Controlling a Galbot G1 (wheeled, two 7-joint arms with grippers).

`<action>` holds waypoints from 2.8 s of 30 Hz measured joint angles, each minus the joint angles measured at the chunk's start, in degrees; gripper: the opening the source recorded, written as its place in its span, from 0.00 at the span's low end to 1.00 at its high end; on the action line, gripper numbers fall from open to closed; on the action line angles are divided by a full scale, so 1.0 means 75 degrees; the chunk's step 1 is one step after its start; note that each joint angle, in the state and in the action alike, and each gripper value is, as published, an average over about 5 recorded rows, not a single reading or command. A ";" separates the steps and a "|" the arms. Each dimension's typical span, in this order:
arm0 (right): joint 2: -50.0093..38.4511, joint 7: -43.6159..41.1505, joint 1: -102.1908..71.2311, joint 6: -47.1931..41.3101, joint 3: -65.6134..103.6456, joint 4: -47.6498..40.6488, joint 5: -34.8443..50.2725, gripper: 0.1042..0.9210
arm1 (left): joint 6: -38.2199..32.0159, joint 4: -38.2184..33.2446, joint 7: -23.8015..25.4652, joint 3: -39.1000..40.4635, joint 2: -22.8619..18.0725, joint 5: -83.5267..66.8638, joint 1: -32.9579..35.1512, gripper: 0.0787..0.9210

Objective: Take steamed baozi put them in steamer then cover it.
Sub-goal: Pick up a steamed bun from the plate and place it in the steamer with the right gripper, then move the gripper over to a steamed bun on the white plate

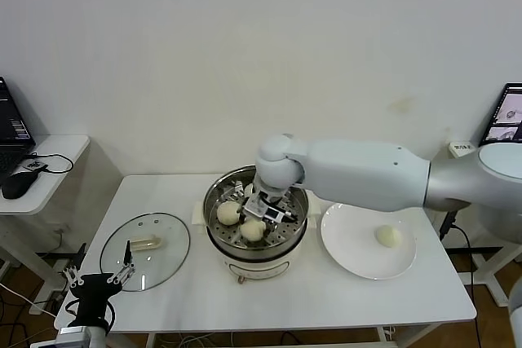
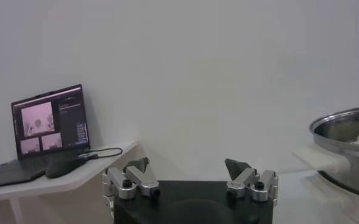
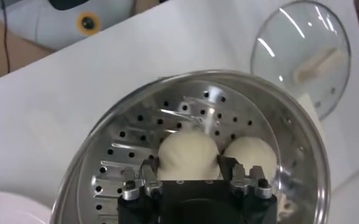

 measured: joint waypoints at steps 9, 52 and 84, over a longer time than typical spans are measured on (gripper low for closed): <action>-0.0117 -0.0077 0.0056 0.0262 -0.0041 0.0122 -0.0006 0.77 | 0.0000 -0.0017 0.0000 0.0003 -0.0007 0.0002 0.0005 0.88; -0.4790 0.0460 -0.1911 -0.2945 0.2570 0.0385 0.0018 0.88 | 0.0097 -0.0018 0.0060 0.0108 0.0448 0.0160 -0.0039 0.88; -0.3768 0.0041 -0.4697 -0.1918 0.4929 -0.2467 -0.2173 0.88 | 0.0097 0.0070 0.0058 0.0141 0.0391 0.0210 0.0014 0.88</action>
